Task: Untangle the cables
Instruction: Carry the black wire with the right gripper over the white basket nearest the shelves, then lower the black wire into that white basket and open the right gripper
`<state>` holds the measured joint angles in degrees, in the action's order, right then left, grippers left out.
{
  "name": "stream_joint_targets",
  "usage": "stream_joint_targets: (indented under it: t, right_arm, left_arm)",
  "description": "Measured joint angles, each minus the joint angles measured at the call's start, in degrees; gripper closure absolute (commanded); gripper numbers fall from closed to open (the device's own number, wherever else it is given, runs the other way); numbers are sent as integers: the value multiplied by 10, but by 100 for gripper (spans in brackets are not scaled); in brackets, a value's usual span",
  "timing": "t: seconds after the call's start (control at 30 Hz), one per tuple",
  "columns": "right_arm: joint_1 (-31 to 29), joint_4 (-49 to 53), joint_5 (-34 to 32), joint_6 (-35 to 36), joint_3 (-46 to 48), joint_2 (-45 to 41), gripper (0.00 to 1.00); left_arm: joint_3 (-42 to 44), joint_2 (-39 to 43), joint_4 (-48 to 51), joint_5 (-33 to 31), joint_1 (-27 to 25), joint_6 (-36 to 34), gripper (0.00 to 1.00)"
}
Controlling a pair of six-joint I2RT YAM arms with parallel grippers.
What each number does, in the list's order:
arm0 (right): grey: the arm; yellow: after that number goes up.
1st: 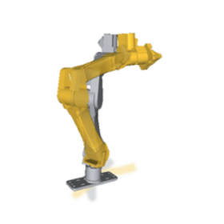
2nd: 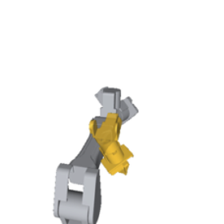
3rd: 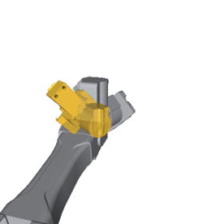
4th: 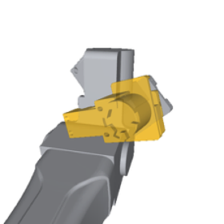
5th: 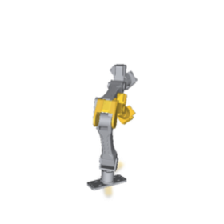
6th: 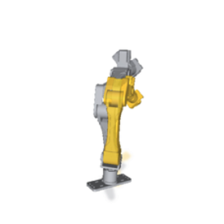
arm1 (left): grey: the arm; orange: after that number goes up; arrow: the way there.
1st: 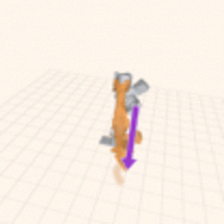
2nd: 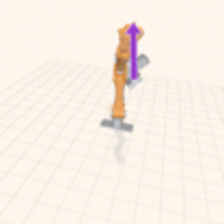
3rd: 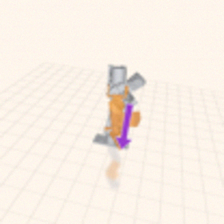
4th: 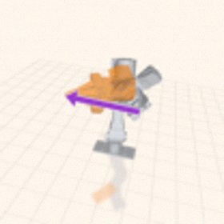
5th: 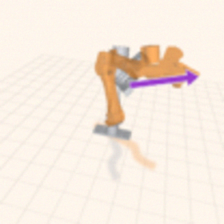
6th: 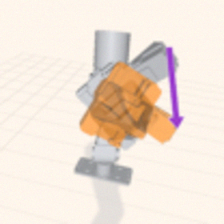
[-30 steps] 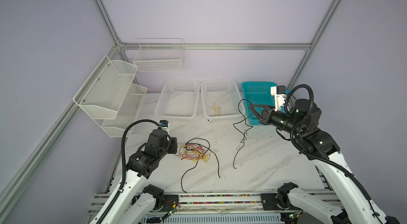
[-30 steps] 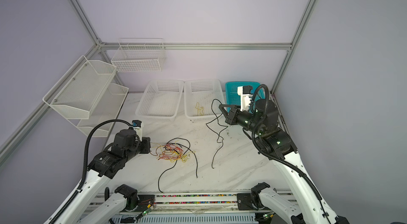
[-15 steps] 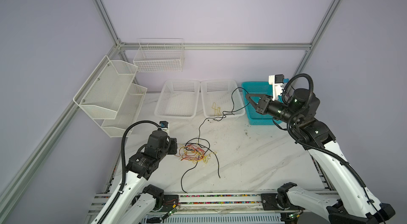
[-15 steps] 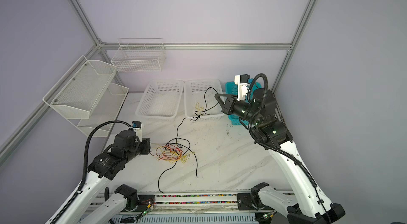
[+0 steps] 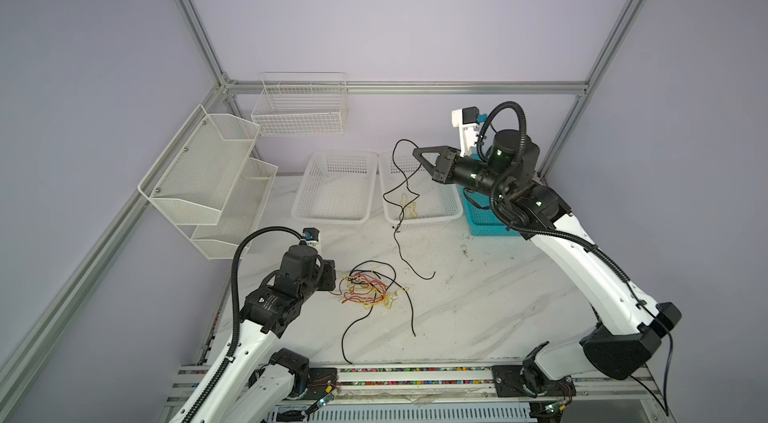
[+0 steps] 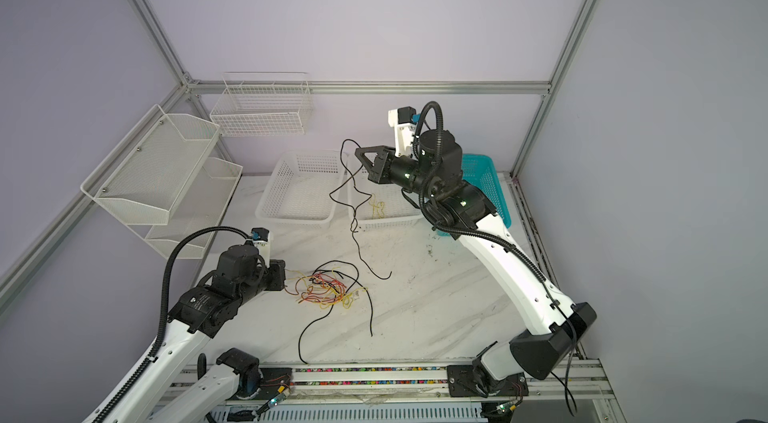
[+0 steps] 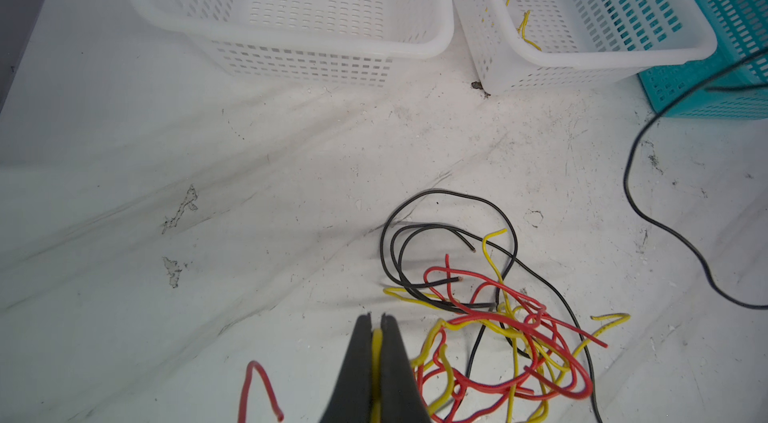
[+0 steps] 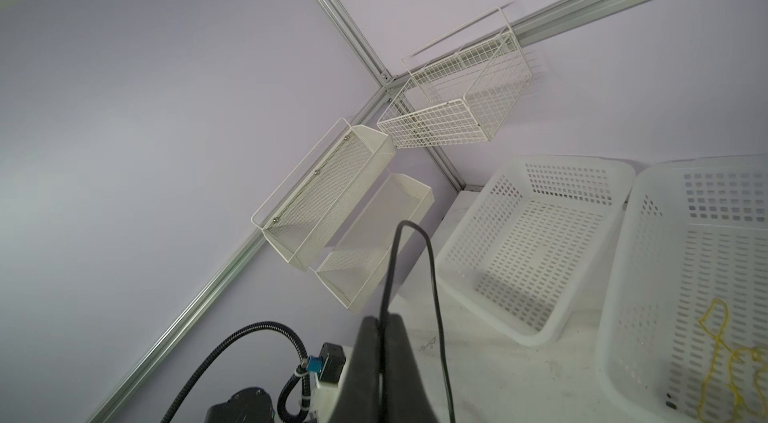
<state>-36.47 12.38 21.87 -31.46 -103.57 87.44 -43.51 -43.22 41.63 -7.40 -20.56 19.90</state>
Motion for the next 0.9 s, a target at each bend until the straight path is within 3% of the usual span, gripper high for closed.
stream_joint_targets:
  t: [0.53, 0.9]
  right_arm:
    - [-35, 32, -11, 17, -454, 354, 100]
    - [-35, -18, -45, 33, -473, 490, 100]
  left_arm:
    - [0, -3, 0, 7, -5, 0, 100]
    - [0, -11, 0, 8, -5, -1, 100]
